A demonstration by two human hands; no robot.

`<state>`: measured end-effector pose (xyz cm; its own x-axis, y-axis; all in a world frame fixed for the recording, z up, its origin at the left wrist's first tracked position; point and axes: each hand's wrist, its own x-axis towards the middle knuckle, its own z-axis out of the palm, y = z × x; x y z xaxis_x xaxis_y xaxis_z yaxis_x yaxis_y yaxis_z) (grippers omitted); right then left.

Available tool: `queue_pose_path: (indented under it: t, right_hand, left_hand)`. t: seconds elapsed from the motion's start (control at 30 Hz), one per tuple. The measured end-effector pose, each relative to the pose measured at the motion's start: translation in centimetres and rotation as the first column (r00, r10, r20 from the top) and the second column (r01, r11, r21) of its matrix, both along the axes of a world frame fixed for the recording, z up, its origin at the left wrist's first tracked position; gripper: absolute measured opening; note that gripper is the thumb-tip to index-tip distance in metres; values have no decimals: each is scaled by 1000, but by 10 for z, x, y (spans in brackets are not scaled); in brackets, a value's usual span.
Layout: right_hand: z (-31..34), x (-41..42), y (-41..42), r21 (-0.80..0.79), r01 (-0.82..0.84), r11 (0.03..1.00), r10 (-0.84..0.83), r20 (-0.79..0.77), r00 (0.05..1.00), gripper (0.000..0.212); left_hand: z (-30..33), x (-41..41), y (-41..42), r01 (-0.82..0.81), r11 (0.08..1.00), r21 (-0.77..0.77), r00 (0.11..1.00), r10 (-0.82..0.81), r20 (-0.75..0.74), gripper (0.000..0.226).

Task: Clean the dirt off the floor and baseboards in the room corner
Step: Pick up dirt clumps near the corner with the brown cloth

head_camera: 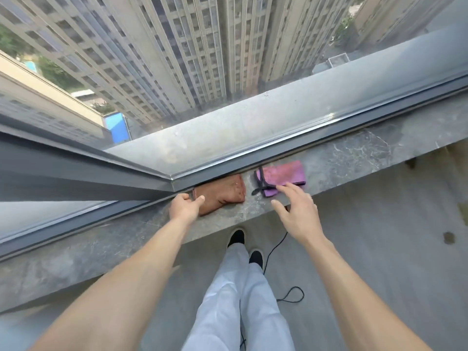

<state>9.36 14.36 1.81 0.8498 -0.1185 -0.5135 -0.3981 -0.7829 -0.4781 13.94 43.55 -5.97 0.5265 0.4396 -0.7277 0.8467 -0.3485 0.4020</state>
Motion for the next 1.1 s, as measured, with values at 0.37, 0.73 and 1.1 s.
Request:
queue_pose_path:
  t: [0.37,0.73,1.1]
  right_hand:
    - [-8,-60,14,252,320,913,-275,-200,941,26]
    - [9,-100,11,642,675,365,-679,-313,664,39]
    - [-13,-276,-61,745,558,-365,-843,-518,141,29]
  left_hand:
    - [12,-5,-34,109,994,-31,992,-107,64,35]
    - [122,-52,-109,532,699,-478,847,-431,312,41]
    - [123,-143,-238,756,303,-580,524,-811,260,39]
